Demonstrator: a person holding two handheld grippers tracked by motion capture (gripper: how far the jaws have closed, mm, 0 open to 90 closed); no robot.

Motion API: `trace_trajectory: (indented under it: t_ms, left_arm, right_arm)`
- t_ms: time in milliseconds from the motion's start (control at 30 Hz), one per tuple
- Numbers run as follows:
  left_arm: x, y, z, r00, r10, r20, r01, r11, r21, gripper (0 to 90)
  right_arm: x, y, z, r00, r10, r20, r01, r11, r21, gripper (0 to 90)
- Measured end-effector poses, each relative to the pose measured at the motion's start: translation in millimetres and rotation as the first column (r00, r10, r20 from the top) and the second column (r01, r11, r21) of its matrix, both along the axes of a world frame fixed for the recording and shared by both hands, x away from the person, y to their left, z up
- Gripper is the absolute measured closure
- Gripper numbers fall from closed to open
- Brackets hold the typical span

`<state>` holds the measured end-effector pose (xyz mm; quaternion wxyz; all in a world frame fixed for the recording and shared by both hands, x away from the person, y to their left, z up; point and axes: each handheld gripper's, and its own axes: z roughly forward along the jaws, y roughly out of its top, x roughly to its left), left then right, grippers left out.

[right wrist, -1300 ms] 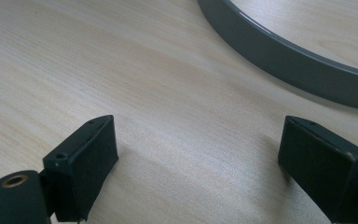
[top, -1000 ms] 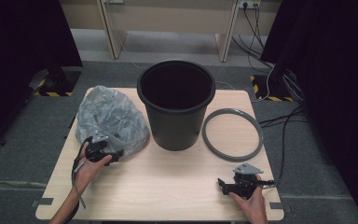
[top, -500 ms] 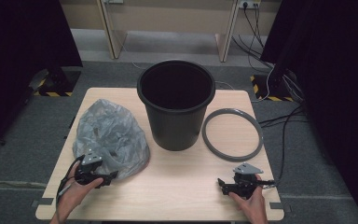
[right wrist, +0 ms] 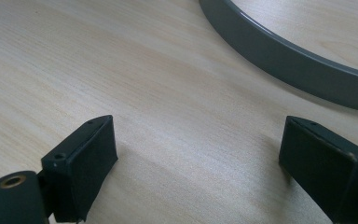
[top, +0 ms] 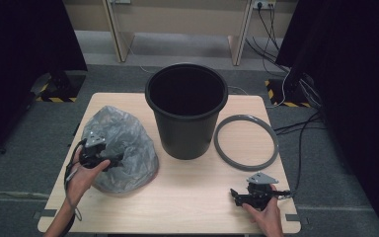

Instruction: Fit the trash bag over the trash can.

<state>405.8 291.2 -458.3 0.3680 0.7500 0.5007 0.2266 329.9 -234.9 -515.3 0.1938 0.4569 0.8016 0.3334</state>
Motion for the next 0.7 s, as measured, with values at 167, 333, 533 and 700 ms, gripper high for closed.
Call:
trace_trajectory:
  t_ms: [167, 333, 533, 700]
  left_arm:
    - [24.7, -5.8, -8.0, 0.9989, 0.012, -0.046, -0.011, 0.9995, 0.029, 14.7]
    - [39.1, -9.8, -32.7, 0.9932, 0.034, -0.111, -0.026, 0.9972, 0.070, 15.0]
    - [42.9, -13.7, -47.7, 0.9900, 0.041, -0.135, -0.029, 0.9959, 0.086, 15.3]
    - [40.2, -15.0, -51.1, 0.9912, 0.005, -0.133, 0.004, 0.9976, 0.070, 33.6]
  right_arm:
    - [0.2, 0.2, 0.0, 1.0000, 0.001, -0.002, -0.001, 1.000, 0.001, 11.2]
    - [0.4, 0.2, 0.0, 1.0000, 0.002, -0.003, -0.002, 1.000, 0.001, 11.0]
    - [0.8, 0.4, -0.2, 1.0000, 0.003, -0.003, -0.003, 1.000, 0.002, 10.7]
    - [1.2, 0.3, -0.2, 1.0000, 0.005, -0.003, -0.005, 1.000, 0.000, 10.6]
